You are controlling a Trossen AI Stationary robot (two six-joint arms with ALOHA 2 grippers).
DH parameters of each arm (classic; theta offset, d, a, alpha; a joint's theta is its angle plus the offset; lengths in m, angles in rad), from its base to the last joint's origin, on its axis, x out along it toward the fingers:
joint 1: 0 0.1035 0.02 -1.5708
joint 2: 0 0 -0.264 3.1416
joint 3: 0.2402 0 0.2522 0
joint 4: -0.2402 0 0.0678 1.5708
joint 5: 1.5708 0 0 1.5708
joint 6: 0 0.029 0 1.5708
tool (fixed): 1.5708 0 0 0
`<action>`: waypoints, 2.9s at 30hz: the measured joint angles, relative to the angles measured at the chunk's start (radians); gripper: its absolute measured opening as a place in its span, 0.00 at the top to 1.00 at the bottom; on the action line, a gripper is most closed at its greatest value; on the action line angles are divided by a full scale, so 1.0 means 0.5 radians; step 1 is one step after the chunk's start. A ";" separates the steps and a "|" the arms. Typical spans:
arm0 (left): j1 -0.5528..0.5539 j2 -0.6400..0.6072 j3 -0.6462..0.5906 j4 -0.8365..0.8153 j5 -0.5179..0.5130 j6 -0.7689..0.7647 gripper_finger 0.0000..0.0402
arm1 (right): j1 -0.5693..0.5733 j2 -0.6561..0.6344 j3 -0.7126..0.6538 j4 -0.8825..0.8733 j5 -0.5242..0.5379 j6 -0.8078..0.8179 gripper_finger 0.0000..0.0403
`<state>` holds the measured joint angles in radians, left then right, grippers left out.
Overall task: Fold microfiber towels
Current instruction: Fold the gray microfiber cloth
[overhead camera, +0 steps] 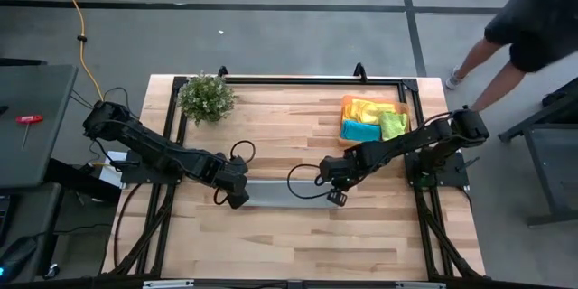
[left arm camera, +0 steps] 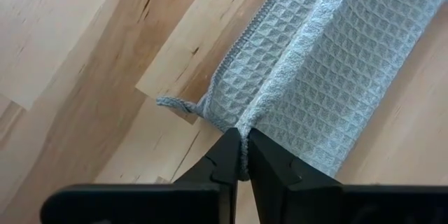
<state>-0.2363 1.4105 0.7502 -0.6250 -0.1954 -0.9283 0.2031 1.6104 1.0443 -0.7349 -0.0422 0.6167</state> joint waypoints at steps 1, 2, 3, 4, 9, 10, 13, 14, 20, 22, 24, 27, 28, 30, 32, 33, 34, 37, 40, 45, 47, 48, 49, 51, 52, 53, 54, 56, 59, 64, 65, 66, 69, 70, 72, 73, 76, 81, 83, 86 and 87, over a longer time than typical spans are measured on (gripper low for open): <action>0.000 0.000 0.000 0.000 -0.006 0.009 0.95 | 0.000 0.000 0.000 0.000 0.000 0.024 1.00; 0.000 0.000 0.000 0.000 -0.014 0.014 0.95 | 0.000 0.000 0.000 0.000 0.000 0.031 1.00; 0.000 0.000 0.000 0.000 -0.021 0.014 0.95 | 0.000 0.000 0.000 0.000 -0.005 0.043 1.00; 0.000 0.000 0.000 0.001 -0.028 0.018 0.95 | 0.000 0.001 0.000 -0.002 -0.009 0.060 1.00; 0.015 -0.001 0.000 0.001 -0.035 0.124 0.94 | 0.000 0.001 0.000 -0.010 -0.014 0.115 0.88; 0.023 -0.001 0.000 0.000 -0.034 0.145 0.93 | 0.000 0.001 0.000 -0.016 -0.014 0.131 0.84; 0.067 -0.001 0.002 -0.008 -0.035 0.224 0.88 | 0.000 0.000 0.000 -0.024 0.012 0.166 0.69; 0.086 -0.002 0.008 -0.028 -0.035 0.252 0.86 | 0.000 -0.001 0.000 -0.030 0.016 0.155 0.64; 0.238 -0.007 0.157 -0.338 -0.048 0.539 0.69 | -0.027 -0.085 0.003 -0.225 0.133 0.072 0.41; 0.276 -0.049 0.194 -0.442 -0.051 0.613 0.65 | -0.027 -0.154 -0.012 -0.335 0.183 0.081 0.37; 0.274 -0.127 0.174 -0.432 -0.049 0.639 0.61 | 0.005 -0.263 -0.093 -0.380 0.184 0.136 0.35; 0.198 -0.306 0.046 -0.280 0.041 0.617 0.57 | 0.085 -0.487 -0.313 -0.319 0.089 0.394 0.35; 0.156 -0.372 -0.019 -0.191 0.082 0.594 0.57 | 0.125 -0.582 -0.403 -0.252 0.064 0.525 0.35; 0.060 -0.522 -0.160 -0.045 0.147 0.514 0.56 | 0.212 -0.757 -0.586 -0.050 0.032 0.843 0.35; -0.038 -0.649 -0.291 0.104 0.183 0.362 0.56 | 0.296 -0.914 -0.769 0.232 0.025 1.205 0.35; -0.085 -0.706 -0.353 0.157 0.186 0.282 0.56 | 0.333 -0.972 -0.856 0.379 0.031 1.388 0.35; -0.125 -0.759 -0.411 0.190 0.185 0.206 0.56 | 0.365 -1.009 -0.940 0.534 0.050 1.561 0.35; -0.234 -0.844 -0.543 0.281 0.144 -0.033 0.56 | 0.443 -1.034 -1.157 0.894 0.184 2.000 0.35; -0.302 -0.858 -0.618 0.303 0.110 -0.249 0.56 | 0.470 -0.966 -1.294 1.202 0.346 2.193 0.35; -0.354 -0.834 -0.662 0.306 0.104 -0.389 0.56 | 0.437 -0.738 -1.324 1.483 0.499 2.258 0.35; -0.356 -0.832 -0.662 0.308 0.101 -0.389 0.56 | 0.417 -0.643 -1.321 1.565 0.493 2.226 0.35; -0.356 -0.824 -0.661 0.311 0.099 -0.389 0.56 | 0.409 -0.589 -1.321 1.632 0.491 2.223 0.35; -0.356 -0.820 -0.661 0.305 0.098 -0.389 0.56 | 0.399 -0.533 -1.318 1.694 0.487 2.227 0.35; -0.356 -0.820 -0.661 0.309 0.086 -0.389 0.56 | 0.386 -0.448 -1.318 1.800 0.487 2.228 0.35; -0.356 -0.816 -0.661 0.308 0.080 -0.389 0.56 | 0.379 -0.399 -1.317 1.876 0.486 2.228 0.35; -0.355 -0.813 -0.661 0.305 0.080 -0.384 0.56 | 0.377 -0.364 -1.317 1.929 0.488 2.227 0.35; -0.356 -0.814 -0.661 0.307 0.078 -0.375 0.56 | 0.375 -0.336 -1.317 1.977 0.487 2.228 0.35; -0.356 -0.814 -0.661 0.306 0.076 -0.373 0.56 | 0.375 -0.290 -1.317 2.065 0.504 2.245 0.35; -0.356 -0.814 -0.661 0.303 0.048 -0.373 0.56 | 0.374 -0.277 -1.316 2.087 0.515 2.312 0.35; -0.355 -0.814 -0.661 0.304 -0.023 -0.311 0.56 | 0.327 -0.262 -1.313 2.087 0.484 2.335 0.35; -0.356 -0.814 -0.661 0.304 -0.041 -0.302 0.56 | 0.315 -0.259 -1.313 2.087 0.475 2.360 0.35; -0.356 -0.814 -0.661 0.304 -0.059 -0.299 0.56 | 0.301 -0.251 -1.313 2.088 0.459 2.378 0.35; -0.356 -0.814 -0.661 0.304 -0.108 -0.299 0.56 | 0.267 -0.217 -1.309 2.097 0.410 2.403 0.35; -0.356 -0.814 -0.661 0.305 -0.117 -0.299 0.56 | 0.263 -0.206 -1.307 2.101 0.400 2.409 0.35; -0.356 -0.814 -0.661 0.304 -0.132 -0.299 0.56 | 0.262 -0.185 -1.305 2.111 0.401 2.419 0.35; -0.356 -0.814 -0.661 0.305 -0.143 -0.299 0.56 | 0.262 -0.180 -1.305 2.114 0.406 2.433 0.35; -0.355 -0.814 -0.661 0.305 -0.173 -0.299 0.56 | 0.263 -0.176 -1.306 2.109 0.424 2.440 0.38; -0.356 -0.814 -0.661 0.304 -0.227 -0.298 0.56 | 0.264 -0.169 -1.311 2.072 0.429 2.446 0.56; -0.355 -0.814 -0.661 0.304 -0.257 -0.301 0.56 | 0.266 -0.166 -1.314 2.055 0.433 2.445 0.69; -0.355 -0.814 -0.661 0.308 -0.266 -0.299 0.56 | 0.267 -0.163 -1.317 2.032 0.433 2.393 0.90; -0.356 -0.814 -0.661 0.308 -0.266 -0.300 0.56 | 0.267 -0.169 -1.318 2.023 0.433 2.354 0.95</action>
<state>-0.4141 1.0035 0.4198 -0.4709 -0.3283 -1.0782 0.3367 1.5259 0.3855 0.2765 0.1746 1.7936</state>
